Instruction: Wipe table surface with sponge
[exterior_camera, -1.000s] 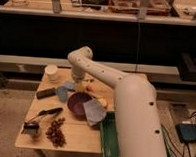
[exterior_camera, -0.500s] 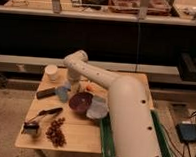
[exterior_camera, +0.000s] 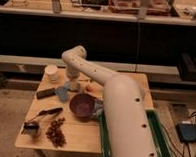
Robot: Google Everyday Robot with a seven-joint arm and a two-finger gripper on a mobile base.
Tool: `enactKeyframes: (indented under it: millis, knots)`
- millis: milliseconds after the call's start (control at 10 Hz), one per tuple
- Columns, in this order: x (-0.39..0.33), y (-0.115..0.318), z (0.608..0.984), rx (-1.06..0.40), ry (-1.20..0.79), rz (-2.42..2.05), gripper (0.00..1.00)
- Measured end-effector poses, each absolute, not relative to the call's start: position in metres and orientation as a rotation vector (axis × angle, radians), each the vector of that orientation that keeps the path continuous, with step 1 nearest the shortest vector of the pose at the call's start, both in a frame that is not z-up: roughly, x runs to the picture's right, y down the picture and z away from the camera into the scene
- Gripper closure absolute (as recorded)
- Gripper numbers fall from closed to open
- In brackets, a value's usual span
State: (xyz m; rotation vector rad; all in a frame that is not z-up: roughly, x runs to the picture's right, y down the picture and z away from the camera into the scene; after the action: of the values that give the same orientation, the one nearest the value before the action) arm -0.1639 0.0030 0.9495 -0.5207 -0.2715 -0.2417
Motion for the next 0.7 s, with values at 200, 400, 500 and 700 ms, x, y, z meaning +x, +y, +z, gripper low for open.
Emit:
enactKeyframes:
  millis: [200, 400, 500, 700]
  knots:
    - [-0.166, 0.013, 0.968, -0.552, -0.256, -0.244, 0.35]
    - [-0.164, 0.018, 0.979, -0.569, -0.246, -0.239, 0.37]
    - [-0.164, 0.017, 0.98, -0.571, -0.243, -0.238, 0.45]
    - [-0.164, 0.016, 0.982, -0.582, -0.236, -0.238, 0.63]
